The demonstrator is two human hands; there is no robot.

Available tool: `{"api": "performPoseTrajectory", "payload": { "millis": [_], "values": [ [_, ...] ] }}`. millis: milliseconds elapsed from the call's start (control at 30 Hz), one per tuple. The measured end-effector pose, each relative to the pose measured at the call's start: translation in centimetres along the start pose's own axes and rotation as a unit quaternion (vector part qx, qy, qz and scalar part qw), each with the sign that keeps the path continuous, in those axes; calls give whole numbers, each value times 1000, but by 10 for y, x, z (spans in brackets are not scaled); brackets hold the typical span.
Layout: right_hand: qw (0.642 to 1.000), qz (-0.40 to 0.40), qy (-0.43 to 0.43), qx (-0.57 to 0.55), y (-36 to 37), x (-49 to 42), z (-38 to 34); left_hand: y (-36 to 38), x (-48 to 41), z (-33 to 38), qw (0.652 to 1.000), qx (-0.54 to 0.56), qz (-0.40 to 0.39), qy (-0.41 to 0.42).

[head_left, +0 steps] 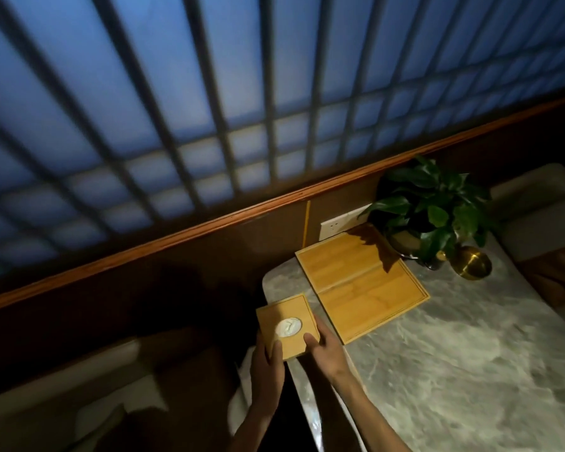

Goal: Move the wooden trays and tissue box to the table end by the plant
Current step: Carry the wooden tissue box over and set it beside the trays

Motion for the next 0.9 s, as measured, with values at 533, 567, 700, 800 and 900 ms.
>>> {"api": "performPoseTrajectory", "payload": {
  "millis": [533, 567, 700, 800, 900],
  "values": [
    [934, 133, 239, -231, 32, -12, 41, 8, -52, -10, 987, -60, -106, -106],
    [927, 125, 248, -252, 38, -12, 42, 8, -55, -8, 987, -63, -111, -102],
    [933, 124, 222, -255, 46, -31, 26, 11, -71, 13, 985, -91, -119, -80],
    [951, 113, 211, -198, 41, -52, 10, 14, -86, 31, 984, -97, -124, -85],
    [962, 97, 210, -146, 32, -77, -6, 19, -104, 52, 985, -90, -121, -82]
  ]
}}
Point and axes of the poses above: each hand's wrist, its own x-axis away from the middle knuckle, its own y-axis out of the palm, z = x × y, the point moved 7 cm from there along -x, towards the middle knuckle, and after that the axes turned 11 degrees about -y, right-handed, at the moved point
